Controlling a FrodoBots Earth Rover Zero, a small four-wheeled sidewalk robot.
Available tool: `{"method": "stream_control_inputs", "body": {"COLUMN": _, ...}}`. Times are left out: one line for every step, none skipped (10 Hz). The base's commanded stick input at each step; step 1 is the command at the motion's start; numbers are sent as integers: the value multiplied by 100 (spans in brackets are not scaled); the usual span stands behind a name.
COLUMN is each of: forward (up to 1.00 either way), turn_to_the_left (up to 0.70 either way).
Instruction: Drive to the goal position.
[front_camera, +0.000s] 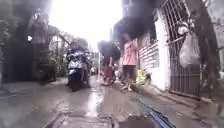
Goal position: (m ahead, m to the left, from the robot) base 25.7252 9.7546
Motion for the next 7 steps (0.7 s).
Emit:
{"method": "stream_control_inputs", "body": {"forward": 99, "turn_to_the_left": 0}}
{"method": "stream_control_inputs", "body": {"forward": 99, "turn_to_the_left": 0}}
{"method": "stream_control_inputs", "body": {"forward": 99, "turn_to_the_left": 0}}
{"method": "stream_control_inputs", "body": {"forward": 99, "turn_to_the_left": 0}}
{"method": "stream_control_inputs", "body": {"forward": 99, "turn_to_the_left": 0}}
{"method": "stream_control_inputs", "body": {"forward": 99, "turn_to_the_left": 0}}
{"method": "stream_control_inputs", "body": {"forward": 99, "turn_to_the_left": 0}}
